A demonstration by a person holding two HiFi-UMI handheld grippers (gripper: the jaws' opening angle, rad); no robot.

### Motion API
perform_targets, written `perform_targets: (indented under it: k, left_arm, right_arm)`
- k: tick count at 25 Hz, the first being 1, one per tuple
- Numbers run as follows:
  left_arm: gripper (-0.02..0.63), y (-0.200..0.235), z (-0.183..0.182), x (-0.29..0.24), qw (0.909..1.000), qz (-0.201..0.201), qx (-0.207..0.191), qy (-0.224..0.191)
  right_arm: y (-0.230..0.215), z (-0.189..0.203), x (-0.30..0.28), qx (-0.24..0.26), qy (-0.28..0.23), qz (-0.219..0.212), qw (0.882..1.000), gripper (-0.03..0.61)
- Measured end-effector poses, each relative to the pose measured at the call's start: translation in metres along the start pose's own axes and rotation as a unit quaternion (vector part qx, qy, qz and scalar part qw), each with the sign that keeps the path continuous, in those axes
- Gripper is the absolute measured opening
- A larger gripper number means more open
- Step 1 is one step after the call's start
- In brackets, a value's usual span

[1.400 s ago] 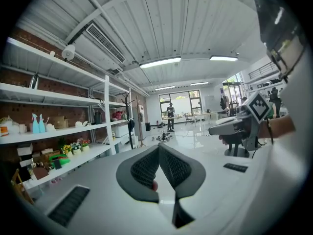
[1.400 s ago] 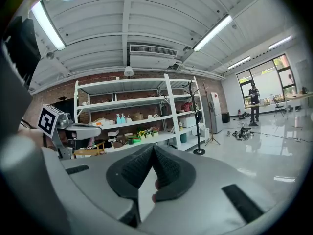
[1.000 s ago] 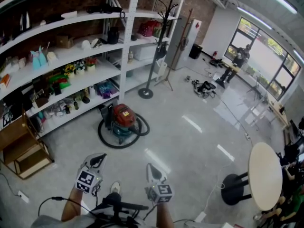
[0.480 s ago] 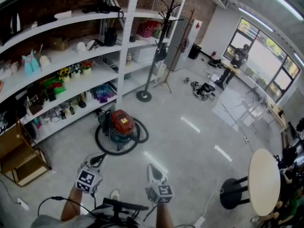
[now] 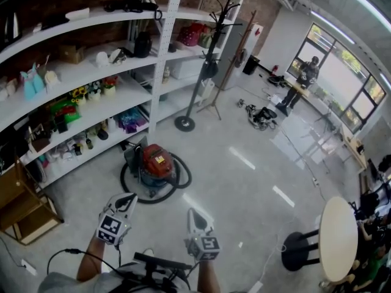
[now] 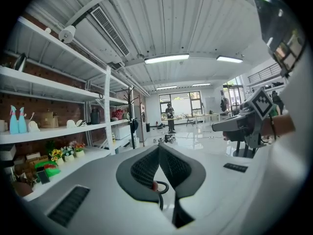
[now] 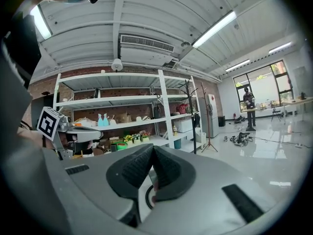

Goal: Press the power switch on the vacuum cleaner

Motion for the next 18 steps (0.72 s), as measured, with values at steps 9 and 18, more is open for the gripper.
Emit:
perform_targets:
  k: [9,18]
  left_arm:
    - [0.008,0.027,0.007,-0.023,1.0,-0.003,0.008,0.0]
    - [0.008,0.048,0.012,-0.061,0.9997,-0.019,0.009,0.008]
  right_arm:
    - [-0.004,-0.008,-0.035,0.013,0.007,-0.001,1.0,0.012]
    - [-0.027,-0.019,-0.081,0.01,0.008,-0.017,1.0,0.012]
Point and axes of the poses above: the fingertips, and each gripper's own axes: x backward along the fingers, y to its left, z out of its underside, the point moved 10 cm from there along x, backward along the fingers, and after that the axes turned 10 degrees about -x, right-handed, at the moved point
